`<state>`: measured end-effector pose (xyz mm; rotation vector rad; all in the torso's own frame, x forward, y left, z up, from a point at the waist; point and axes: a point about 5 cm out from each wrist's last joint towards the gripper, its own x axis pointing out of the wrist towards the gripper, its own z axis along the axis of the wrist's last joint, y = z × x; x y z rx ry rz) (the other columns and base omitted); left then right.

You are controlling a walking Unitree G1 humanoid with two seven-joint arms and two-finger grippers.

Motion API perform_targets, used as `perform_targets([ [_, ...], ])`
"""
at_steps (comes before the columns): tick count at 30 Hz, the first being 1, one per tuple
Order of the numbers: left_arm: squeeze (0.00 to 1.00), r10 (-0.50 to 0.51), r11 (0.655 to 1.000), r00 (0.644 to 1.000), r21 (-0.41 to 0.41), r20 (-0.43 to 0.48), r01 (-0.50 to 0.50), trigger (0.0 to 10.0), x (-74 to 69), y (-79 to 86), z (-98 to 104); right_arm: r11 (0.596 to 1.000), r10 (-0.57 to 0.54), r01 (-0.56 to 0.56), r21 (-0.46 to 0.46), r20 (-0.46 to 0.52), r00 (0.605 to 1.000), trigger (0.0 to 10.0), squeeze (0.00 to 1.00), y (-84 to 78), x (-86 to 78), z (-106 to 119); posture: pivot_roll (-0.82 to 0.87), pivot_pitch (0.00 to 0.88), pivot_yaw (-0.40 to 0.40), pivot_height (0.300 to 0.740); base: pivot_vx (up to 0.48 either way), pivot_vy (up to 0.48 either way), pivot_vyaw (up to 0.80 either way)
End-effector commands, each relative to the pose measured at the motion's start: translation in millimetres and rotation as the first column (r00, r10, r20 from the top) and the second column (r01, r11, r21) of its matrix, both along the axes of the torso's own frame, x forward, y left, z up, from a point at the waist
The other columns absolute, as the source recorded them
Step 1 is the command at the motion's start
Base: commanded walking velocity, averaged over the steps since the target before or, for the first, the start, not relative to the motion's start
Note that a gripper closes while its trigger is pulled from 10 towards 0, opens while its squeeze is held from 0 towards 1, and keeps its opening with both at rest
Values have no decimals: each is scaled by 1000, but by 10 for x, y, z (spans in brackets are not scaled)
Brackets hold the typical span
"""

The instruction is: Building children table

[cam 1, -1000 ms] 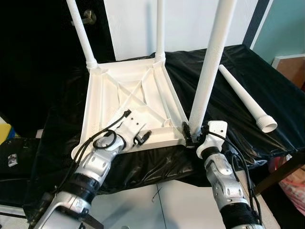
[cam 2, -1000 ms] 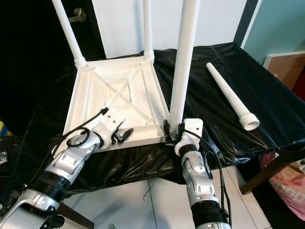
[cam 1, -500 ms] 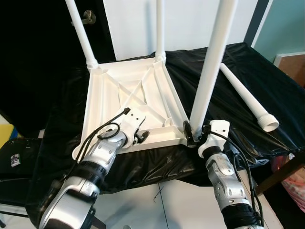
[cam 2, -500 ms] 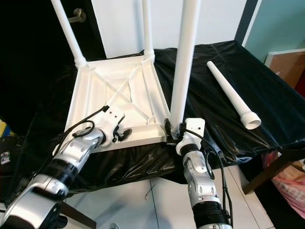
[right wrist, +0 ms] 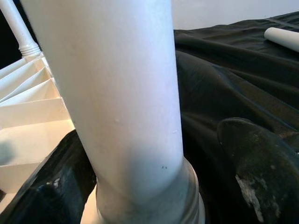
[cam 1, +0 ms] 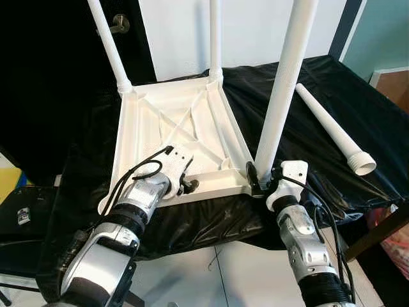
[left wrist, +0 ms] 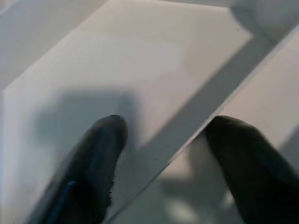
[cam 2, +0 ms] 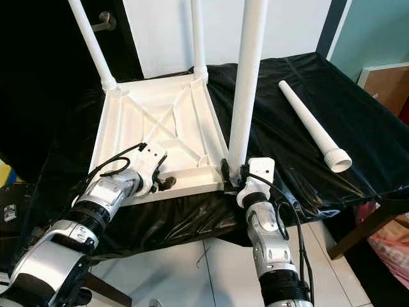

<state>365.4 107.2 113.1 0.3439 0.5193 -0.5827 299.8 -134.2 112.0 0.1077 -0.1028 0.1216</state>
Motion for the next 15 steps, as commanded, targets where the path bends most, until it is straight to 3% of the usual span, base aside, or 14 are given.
perform_targets([
  [1,0,49,999,999,4,5,-49,3020,32,82,10,1000,-7,7,10,1,1000,10000,0,6,9,4,-51,0,59,740,0,0,0],
  [2,0,49,999,999,0,5,-49,0,42,81,21,1000,-7,7,10,2,1000,10000,0,7,13,8,-51,0,59,740,0,0,0],
  [7,0,42,999,999,-26,11,-42,0,63,17,44,1000,-12,12,6,9,1000,10000,0,-2,52,31,-56,0,67,740,0,0,0],
  [15,0,114,992,993,-60,30,-112,0,78,23,32,1000,-27,27,12,10,1000,10000,0,-14,52,31,-60,0,68,740,0,0,0],
])
